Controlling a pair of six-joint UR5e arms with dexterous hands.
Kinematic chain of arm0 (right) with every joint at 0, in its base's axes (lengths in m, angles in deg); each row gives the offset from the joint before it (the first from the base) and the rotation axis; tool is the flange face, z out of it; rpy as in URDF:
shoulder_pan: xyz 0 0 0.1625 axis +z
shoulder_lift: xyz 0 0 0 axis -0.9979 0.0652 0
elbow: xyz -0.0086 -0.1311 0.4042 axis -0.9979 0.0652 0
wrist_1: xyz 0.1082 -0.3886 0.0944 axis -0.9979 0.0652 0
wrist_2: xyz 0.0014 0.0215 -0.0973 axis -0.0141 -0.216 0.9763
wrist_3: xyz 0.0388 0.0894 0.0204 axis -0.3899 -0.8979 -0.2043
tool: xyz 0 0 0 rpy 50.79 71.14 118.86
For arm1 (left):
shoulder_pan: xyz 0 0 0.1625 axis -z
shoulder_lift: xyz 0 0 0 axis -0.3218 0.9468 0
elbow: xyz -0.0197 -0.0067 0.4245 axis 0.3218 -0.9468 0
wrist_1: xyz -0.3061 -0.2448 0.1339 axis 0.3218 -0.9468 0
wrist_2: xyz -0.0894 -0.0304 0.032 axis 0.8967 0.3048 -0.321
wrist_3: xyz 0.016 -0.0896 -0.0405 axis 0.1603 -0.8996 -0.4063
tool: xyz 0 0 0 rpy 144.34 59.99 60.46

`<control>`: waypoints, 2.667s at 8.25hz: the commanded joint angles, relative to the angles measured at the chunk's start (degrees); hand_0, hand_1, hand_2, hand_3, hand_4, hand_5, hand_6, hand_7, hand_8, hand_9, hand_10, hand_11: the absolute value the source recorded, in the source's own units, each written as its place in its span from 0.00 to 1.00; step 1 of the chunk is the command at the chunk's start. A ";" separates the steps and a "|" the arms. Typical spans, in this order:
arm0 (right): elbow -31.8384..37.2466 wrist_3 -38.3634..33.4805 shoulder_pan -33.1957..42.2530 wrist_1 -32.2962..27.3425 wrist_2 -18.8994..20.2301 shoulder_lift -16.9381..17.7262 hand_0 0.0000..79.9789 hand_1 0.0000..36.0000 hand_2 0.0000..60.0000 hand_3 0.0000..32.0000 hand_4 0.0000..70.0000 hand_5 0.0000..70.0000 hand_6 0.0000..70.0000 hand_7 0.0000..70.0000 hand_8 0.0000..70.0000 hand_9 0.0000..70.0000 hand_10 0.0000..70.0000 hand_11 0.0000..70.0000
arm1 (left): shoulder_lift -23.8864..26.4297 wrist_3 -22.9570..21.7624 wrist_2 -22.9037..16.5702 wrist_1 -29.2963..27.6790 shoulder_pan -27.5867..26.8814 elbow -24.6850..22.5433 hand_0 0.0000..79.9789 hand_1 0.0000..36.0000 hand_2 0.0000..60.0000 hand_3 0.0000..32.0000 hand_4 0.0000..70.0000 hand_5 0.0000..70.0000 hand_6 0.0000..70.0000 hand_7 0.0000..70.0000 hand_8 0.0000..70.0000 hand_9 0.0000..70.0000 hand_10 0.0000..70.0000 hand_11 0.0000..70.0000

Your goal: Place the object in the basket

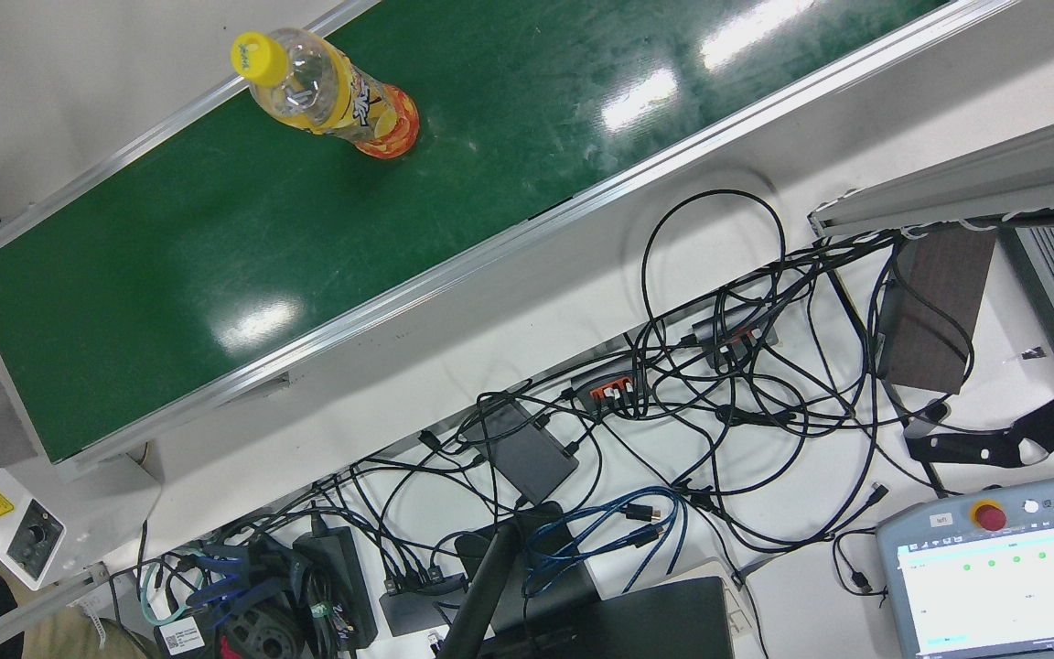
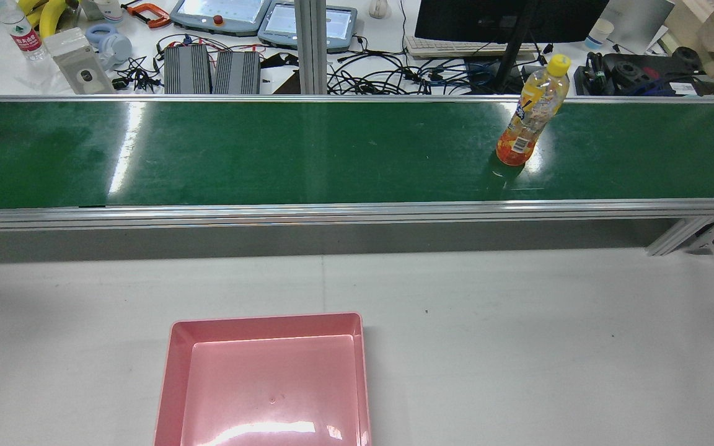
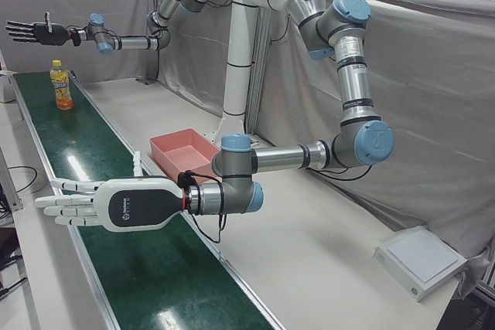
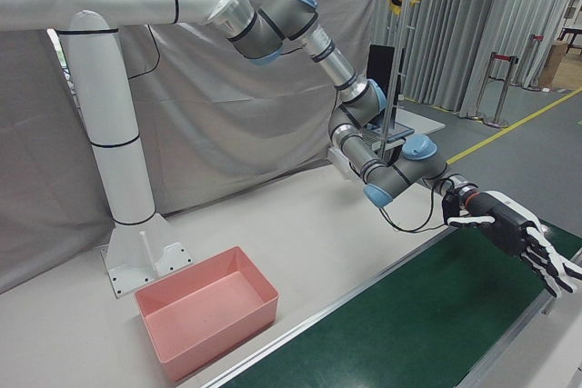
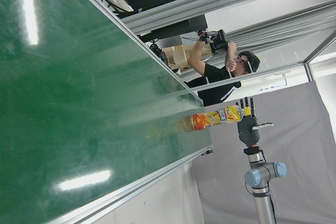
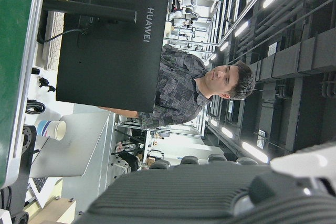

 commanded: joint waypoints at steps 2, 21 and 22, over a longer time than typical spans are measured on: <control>-0.04 0.00 0.00 0.00 0.00 -0.02 0.00 0.00 0.00 0.00 0.00 0.00 0.00 0.00 0.00 0.00 0.00 0.00 | 0.32 -0.01 0.00 0.24 0.08 -0.29 0.59 0.19 0.00 0.00 0.23 0.23 0.00 0.00 0.09 0.15 0.12 0.18; -0.04 0.00 0.00 0.00 0.00 0.07 0.00 0.00 0.00 0.00 0.00 0.00 0.00 0.00 0.00 0.00 0.00 0.00 | 0.49 -0.09 0.00 0.68 -0.70 -0.20 0.58 0.18 0.00 0.00 0.23 0.27 0.00 0.00 0.09 0.16 0.14 0.22; -0.04 0.00 0.00 0.00 0.00 -0.02 0.00 0.00 0.00 0.00 0.00 0.00 0.00 0.00 0.00 0.00 0.00 0.00 | 0.49 -0.09 0.00 0.68 -0.79 -0.12 0.58 0.18 0.00 0.00 0.23 0.27 0.00 0.00 0.10 0.17 0.15 0.23</control>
